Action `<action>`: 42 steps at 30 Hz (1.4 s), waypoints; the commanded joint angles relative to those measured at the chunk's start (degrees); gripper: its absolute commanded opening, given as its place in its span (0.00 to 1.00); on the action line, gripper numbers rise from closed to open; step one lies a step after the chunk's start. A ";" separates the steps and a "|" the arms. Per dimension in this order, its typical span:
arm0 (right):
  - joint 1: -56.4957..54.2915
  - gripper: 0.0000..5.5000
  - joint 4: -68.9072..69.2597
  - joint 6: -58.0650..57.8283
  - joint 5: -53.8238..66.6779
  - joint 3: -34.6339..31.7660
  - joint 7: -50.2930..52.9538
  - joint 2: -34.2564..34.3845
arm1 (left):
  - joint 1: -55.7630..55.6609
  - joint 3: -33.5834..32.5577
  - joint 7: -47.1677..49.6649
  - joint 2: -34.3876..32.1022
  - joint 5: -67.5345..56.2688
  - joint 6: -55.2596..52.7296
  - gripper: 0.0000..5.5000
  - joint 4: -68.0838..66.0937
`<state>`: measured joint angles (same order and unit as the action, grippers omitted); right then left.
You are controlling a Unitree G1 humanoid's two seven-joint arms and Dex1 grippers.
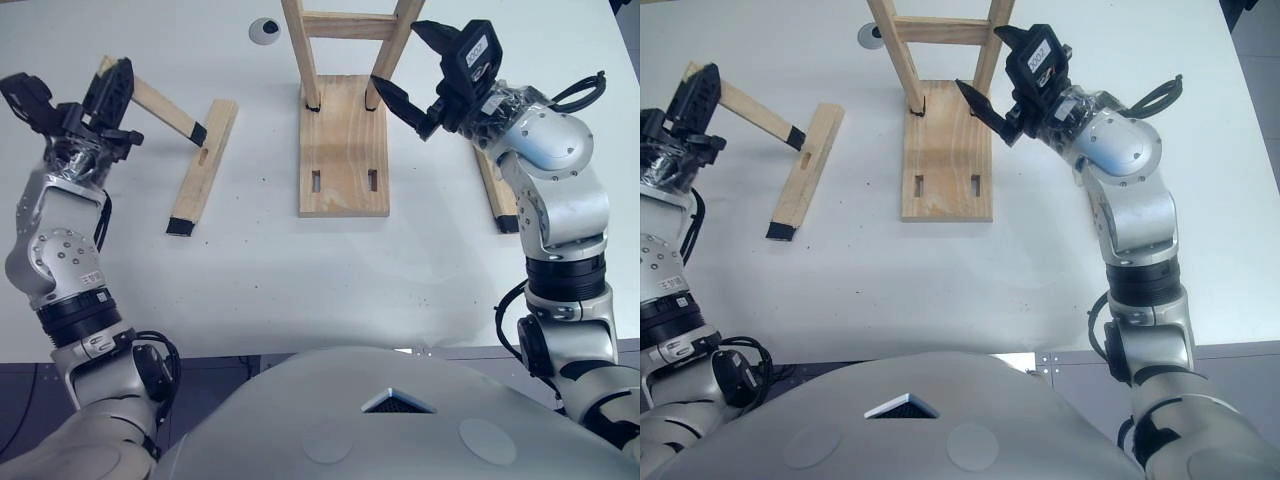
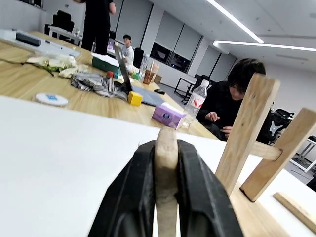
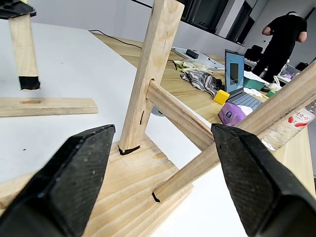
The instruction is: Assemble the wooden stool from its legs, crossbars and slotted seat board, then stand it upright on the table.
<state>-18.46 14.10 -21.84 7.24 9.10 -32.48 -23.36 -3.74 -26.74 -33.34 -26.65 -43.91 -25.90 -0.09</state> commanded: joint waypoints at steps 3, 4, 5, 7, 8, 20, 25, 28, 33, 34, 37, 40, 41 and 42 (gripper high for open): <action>-0.22 0.65 -0.92 1.50 -0.95 0.68 -1.33 -0.67 | 2.13 1.06 -2.78 0.24 2.70 2.66 0.07 -1.99; -0.10 0.65 -0.91 1.70 -1.15 0.93 -1.62 -0.79 | 2.22 1.31 -3.15 0.42 3.08 3.15 0.07 -2.28; 0.08 0.65 -0.80 1.85 -1.32 1.16 -2.00 -0.97 | 2.04 1.57 -3.49 0.75 3.54 3.96 0.07 -3.14; 0.13 0.65 -0.87 2.09 -1.49 1.38 -2.69 -1.25 | 1.60 1.84 -3.81 1.46 4.10 5.11 0.07 -4.31; -0.02 0.65 -1.13 2.21 -1.53 1.42 -3.05 -1.31 | 1.37 2.01 -3.99 1.74 4.45 5.78 0.07 -4.95; 0.21 0.65 -1.97 2.63 -2.81 1.50 -4.68 -1.33 | -0.35 1.33 -4.60 0.95 6.45 9.41 0.07 -8.82; 0.31 0.65 -2.14 2.68 -3.26 1.65 -4.93 -1.15 | 0.37 1.05 -4.16 0.97 7.44 10.38 0.07 -8.95; 0.57 0.65 -2.05 2.66 -3.56 1.70 -4.87 -1.11 | 0.69 1.51 -4.24 0.69 8.80 11.14 0.07 -9.20; 1.05 0.65 -1.78 2.72 -3.82 1.82 -4.63 -0.98 | 3.48 5.93 -4.37 2.35 14.56 15.59 0.07 -9.32; 1.22 0.65 -1.70 2.76 -3.89 1.88 -4.61 -0.99 | 4.34 7.04 -4.13 2.84 15.81 16.66 0.07 -9.06; 1.72 0.65 -1.51 3.00 -4.11 1.97 -4.66 -1.21 | 7.45 9.84 -3.50 4.17 19.45 20.89 0.07 -10.65; 2.21 0.65 -1.20 2.91 -4.17 1.79 -4.57 -1.31 | 10.71 10.81 -3.16 5.21 21.15 24.12 0.07 -14.28; 2.43 0.65 -1.12 2.85 -4.18 1.81 -4.54 -1.30 | 11.66 11.55 -3.10 5.21 22.18 25.26 0.07 -16.50; 2.64 0.65 -0.96 2.76 -4.22 1.87 -4.49 -1.28 | 12.19 12.26 -3.07 5.05 23.05 25.93 0.07 -18.61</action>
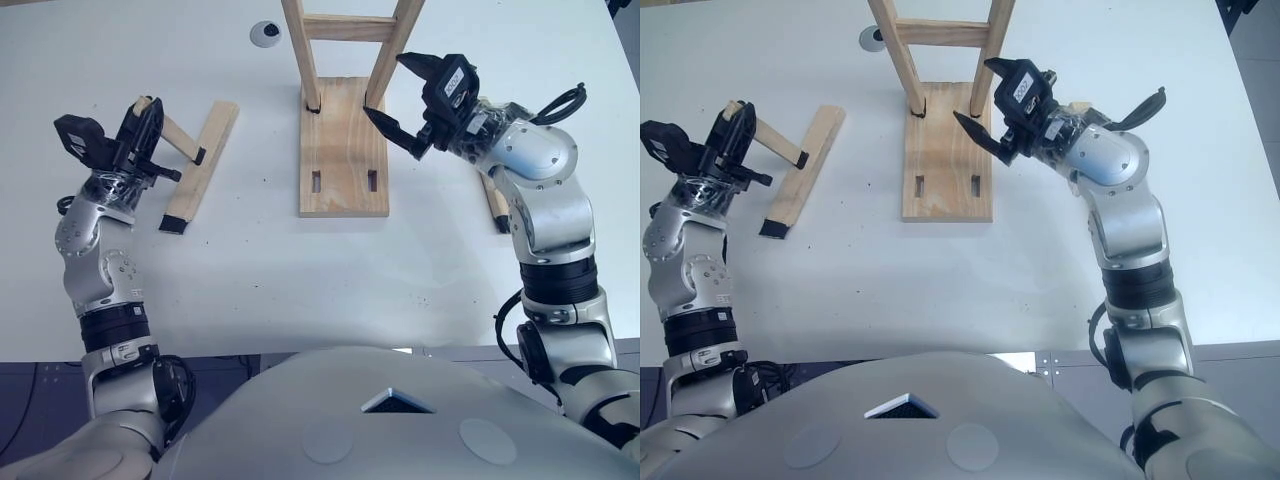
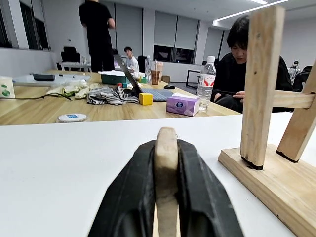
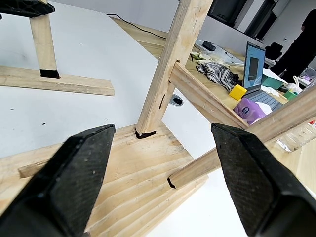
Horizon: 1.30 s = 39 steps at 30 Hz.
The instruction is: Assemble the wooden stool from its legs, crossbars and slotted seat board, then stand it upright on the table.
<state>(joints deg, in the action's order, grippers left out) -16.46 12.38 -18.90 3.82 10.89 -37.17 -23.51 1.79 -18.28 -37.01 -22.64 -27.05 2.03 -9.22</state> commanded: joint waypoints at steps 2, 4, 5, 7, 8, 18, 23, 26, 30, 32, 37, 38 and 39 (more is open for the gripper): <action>0.86 0.65 0.97 -0.31 -0.85 0.16 0.27 -1.09 | 7.48 5.47 0.77 0.30 8.24 -0.74 0.07 -14.03; 1.01 0.65 1.09 -0.44 -0.84 0.15 0.30 -1.05 | 7.83 7.19 1.39 -0.56 9.84 -0.45 0.07 -17.00; 1.19 0.65 1.19 -0.56 -0.86 0.15 0.36 -1.07 | 7.57 8.15 1.69 -1.08 10.61 -0.66 0.07 -17.48; 1.69 0.65 1.50 -0.85 -1.01 0.33 0.61 -0.95 | 5.57 10.72 2.43 -2.67 11.90 -3.01 0.07 -17.20; 1.75 0.65 1.52 -0.94 -1.11 0.49 0.74 -0.81 | 4.63 11.79 2.59 -3.38 12.08 -4.23 0.07 -17.18; 2.43 0.65 1.94 -1.34 -1.16 1.07 1.95 -0.32 | 1.24 15.48 3.69 -4.91 9.55 -11.09 0.07 -20.61; 2.85 0.65 2.55 -1.47 -1.27 1.00 1.95 -0.65 | 2.41 11.35 5.18 -6.90 7.31 -11.74 0.26 -13.80; 3.14 0.65 3.12 -1.81 -1.42 0.76 1.95 -0.89 | 2.55 8.82 6.69 -12.45 6.07 -21.51 0.34 -0.93; 4.08 0.65 3.98 -2.05 -1.81 0.92 2.52 -0.75 | 0.30 8.41 3.41 -23.50 2.71 -42.92 0.46 14.16; 4.56 0.65 4.34 -2.11 -2.01 1.03 2.92 -0.61 | 0.42 8.31 1.08 -27.25 1.50 -48.97 0.47 18.05; 5.68 0.65 4.90 -2.08 -2.28 1.07 3.28 -0.40 | 2.61 8.79 -0.41 -30.04 2.71 -53.77 0.47 18.47; 5.77 0.65 4.94 -2.07 -2.25 1.00 3.25 -0.47 | 3.24 9.20 -0.59 -29.73 3.31 -53.39 0.47 17.12; 5.79 0.65 4.97 -2.08 -2.23 0.93 3.22 -0.54 | 3.81 9.69 -0.93 -29.43 3.90 -52.75 0.47 15.84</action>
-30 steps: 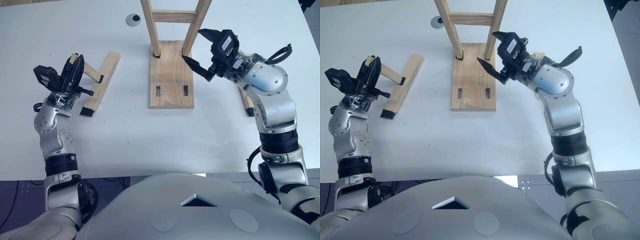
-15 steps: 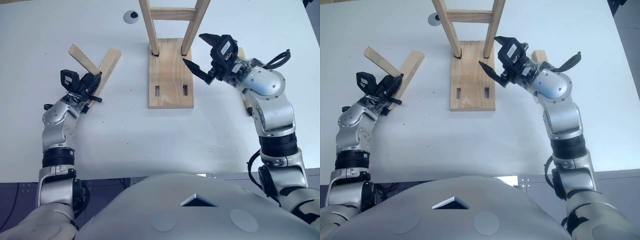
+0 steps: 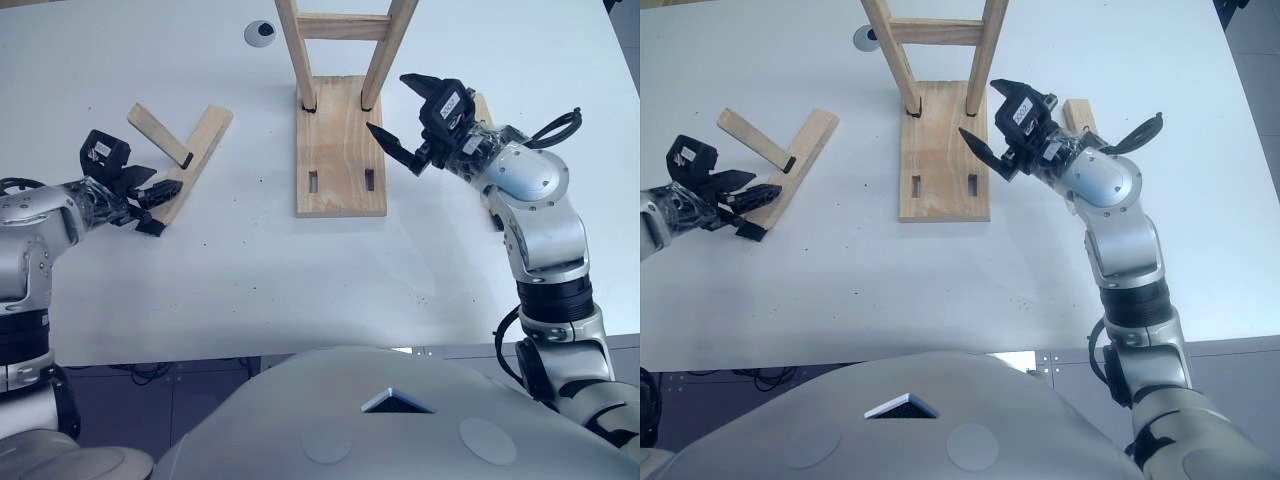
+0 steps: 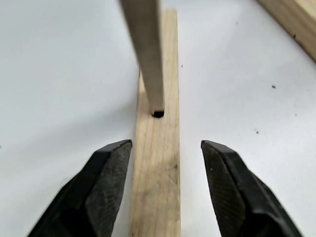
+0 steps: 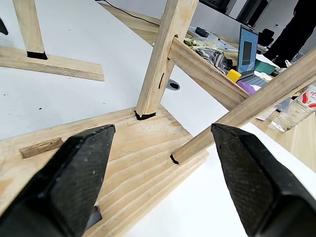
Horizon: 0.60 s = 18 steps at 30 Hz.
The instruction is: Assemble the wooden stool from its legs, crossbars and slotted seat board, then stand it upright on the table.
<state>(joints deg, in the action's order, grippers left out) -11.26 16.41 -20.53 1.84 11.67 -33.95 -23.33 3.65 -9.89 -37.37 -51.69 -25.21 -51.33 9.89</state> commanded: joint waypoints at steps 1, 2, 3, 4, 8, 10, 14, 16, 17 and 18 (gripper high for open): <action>0.60 0.65 0.96 -0.47 -0.23 0.08 -0.04 -0.77 | 2.42 1.78 -1.09 -0.11 2.42 1.13 0.47 -4.30; 0.58 0.65 0.97 -0.48 -0.23 0.06 -0.08 -0.83 | 2.77 2.44 -1.61 0.48 2.74 1.72 0.47 -5.86; 0.40 0.65 0.73 -0.32 -0.25 0.13 -0.23 -0.87 | 3.41 3.32 -1.97 1.14 3.35 2.63 0.47 -7.34; 0.22 0.65 0.49 -0.17 -0.25 0.21 -0.40 -0.92 | 3.97 4.05 -2.23 1.77 3.75 3.36 0.47 -8.45; -0.06 0.65 0.01 0.19 -0.22 0.10 -0.88 -1.18 | 4.72 3.03 -1.95 3.95 3.02 4.36 0.42 -9.24; -0.11 0.65 -0.05 -0.03 0.19 -0.30 -1.09 -1.14 | 4.56 1.60 -2.16 4.86 2.13 4.66 0.37 -8.86; -2.27 0.65 -1.01 -4.30 6.39 -5.31 -1.99 0.22 | 2.46 -3.45 -3.20 7.84 -1.91 5.15 0.37 -9.39; -5.14 0.65 -1.79 -10.08 14.12 -10.25 -3.25 1.27 | 0.50 -9.11 -5.74 9.70 -8.00 5.85 0.37 -8.02; -7.01 0.65 -2.40 -13.68 18.75 -13.02 -4.01 1.69 | -0.74 -12.62 -7.74 10.76 -13.04 5.47 0.37 -6.02; -9.35 0.65 -3.20 -18.07 24.33 -15.80 -5.21 1.77 | -1.81 -15.64 -9.64 11.50 -18.64 4.01 0.37 -3.50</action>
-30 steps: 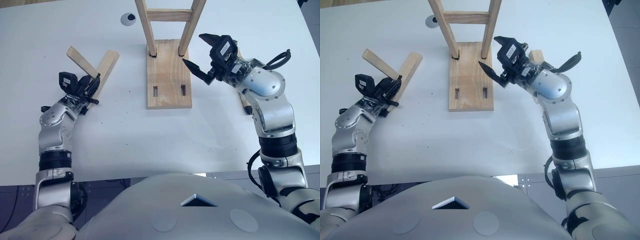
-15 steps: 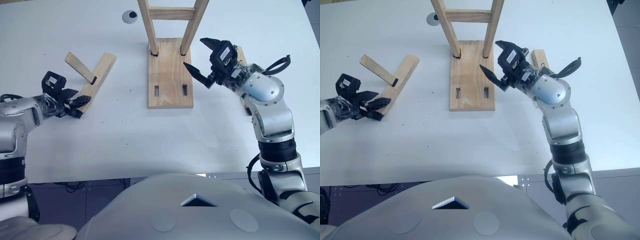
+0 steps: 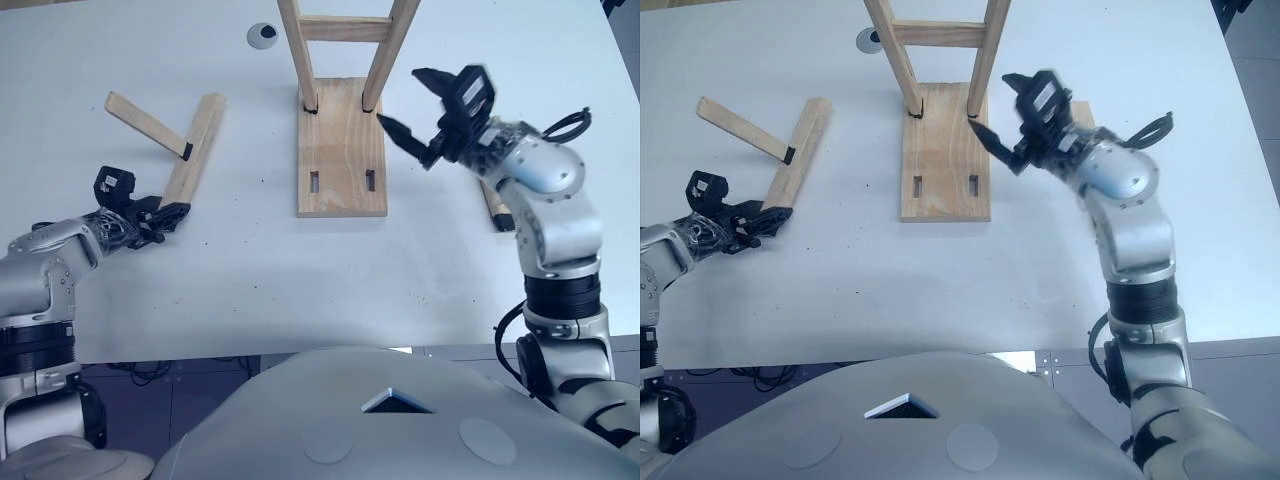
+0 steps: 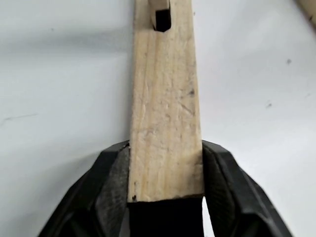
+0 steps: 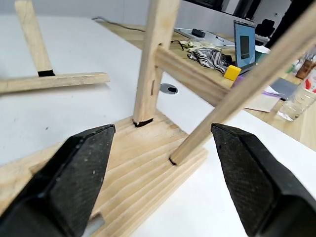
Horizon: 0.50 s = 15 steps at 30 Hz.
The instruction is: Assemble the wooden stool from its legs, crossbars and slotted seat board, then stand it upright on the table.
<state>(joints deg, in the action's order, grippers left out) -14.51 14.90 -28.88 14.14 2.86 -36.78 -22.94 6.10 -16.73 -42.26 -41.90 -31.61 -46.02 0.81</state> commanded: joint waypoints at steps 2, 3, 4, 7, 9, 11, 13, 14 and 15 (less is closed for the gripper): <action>-11.13 0.68 -3.99 -18.10 22.91 -11.76 -5.02 0.90 | -5.13 -11.63 -7.45 2.31 -21.22 -4.30 0.36 10.91; -14.32 0.71 -6.53 -22.83 28.68 -14.09 -6.78 0.35 | -5.67 -12.16 -7.81 2.87 -25.52 -5.44 0.36 13.79; -16.65 0.74 -8.63 -26.30 32.91 -15.71 -8.10 -0.18 | -6.11 -12.47 -7.80 3.28 -28.76 -6.23 0.36 15.94; -22.91 0.82 -13.96 -35.03 42.93 -18.52 -10.96 -1.38 | -7.88 -12.43 -7.02 3.54 -38.63 -8.23 0.36 21.49; -25.70 0.89 -15.80 -38.13 46.53 -18.64 -12.39 -1.32 | -10.49 -9.58 -6.20 3.83 -42.02 -9.05 0.36 23.42; -27.36 0.90 -16.08 -40.03 48.67 -17.54 -14.20 -1.32 | -13.07 -5.47 -5.34 4.72 -43.85 -9.59 0.36 24.88; -28.46 0.90 -16.54 -41.95 51.21 -17.77 -14.92 -1.17 | -14.16 -2.52 -5.00 5.38 -44.33 -9.61 0.36 25.44; -29.15 0.90 -17.22 -42.99 52.83 -18.36 -14.92 -0.99 | -14.48 -1.21 -4.98 5.74 -44.73 -9.56 0.36 25.74; -29.76 0.90 -17.87 -43.67 54.02 -18.93 -14.72 -0.75 | -14.69 -0.10 -4.88 6.08 -44.95 -9.44 0.36 26.09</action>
<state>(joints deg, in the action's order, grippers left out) -41.99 -2.09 -70.81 65.81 -15.21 -51.72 -23.33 -7.44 -18.61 -47.61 -36.18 -75.51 -55.27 25.74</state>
